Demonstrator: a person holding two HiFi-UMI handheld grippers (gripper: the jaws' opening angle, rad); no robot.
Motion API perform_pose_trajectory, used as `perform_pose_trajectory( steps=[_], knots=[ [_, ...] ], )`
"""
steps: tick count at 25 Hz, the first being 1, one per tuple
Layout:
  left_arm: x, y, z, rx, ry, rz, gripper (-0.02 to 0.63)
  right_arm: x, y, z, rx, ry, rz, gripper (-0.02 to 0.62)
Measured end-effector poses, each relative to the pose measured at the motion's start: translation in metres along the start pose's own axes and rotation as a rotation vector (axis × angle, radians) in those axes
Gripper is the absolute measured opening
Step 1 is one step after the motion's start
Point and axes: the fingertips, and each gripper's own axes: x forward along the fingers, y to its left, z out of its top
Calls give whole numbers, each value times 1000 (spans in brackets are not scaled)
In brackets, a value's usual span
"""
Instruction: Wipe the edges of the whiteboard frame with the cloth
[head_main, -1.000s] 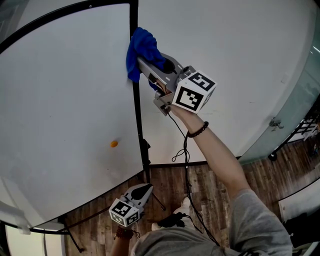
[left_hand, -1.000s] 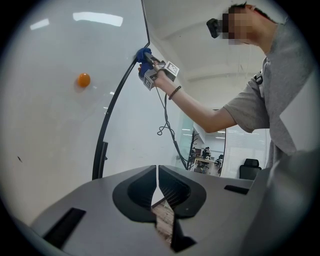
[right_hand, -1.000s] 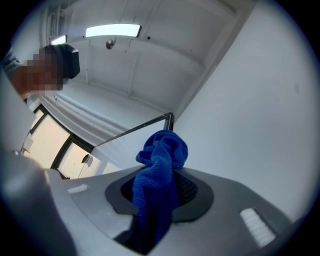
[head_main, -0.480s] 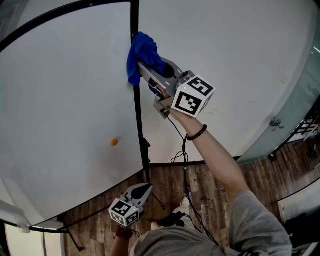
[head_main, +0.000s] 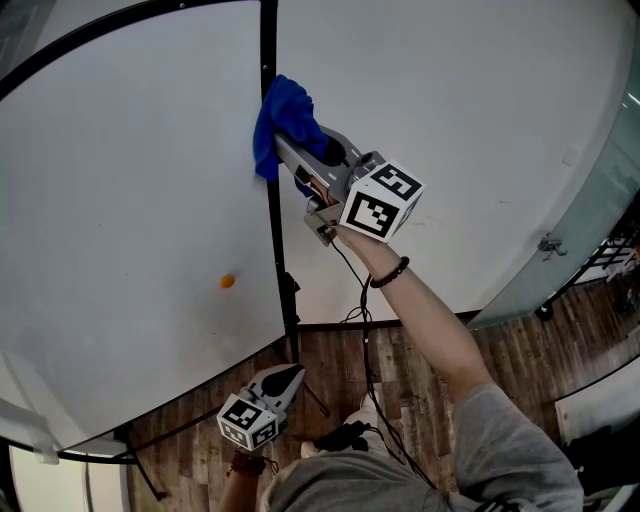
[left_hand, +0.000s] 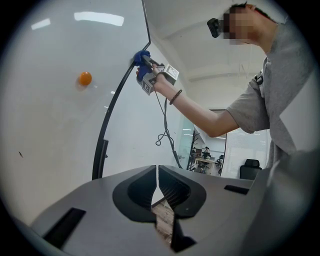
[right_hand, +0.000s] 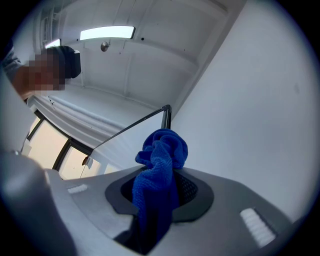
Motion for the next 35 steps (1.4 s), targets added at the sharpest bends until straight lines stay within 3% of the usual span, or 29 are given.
perform_pose_trajectory(
  steps=[35],
  knots=[
    [-3, -3, -13, -7, 9, 2, 20, -32, 10, -59, 81, 48, -36, 117]
  ],
)
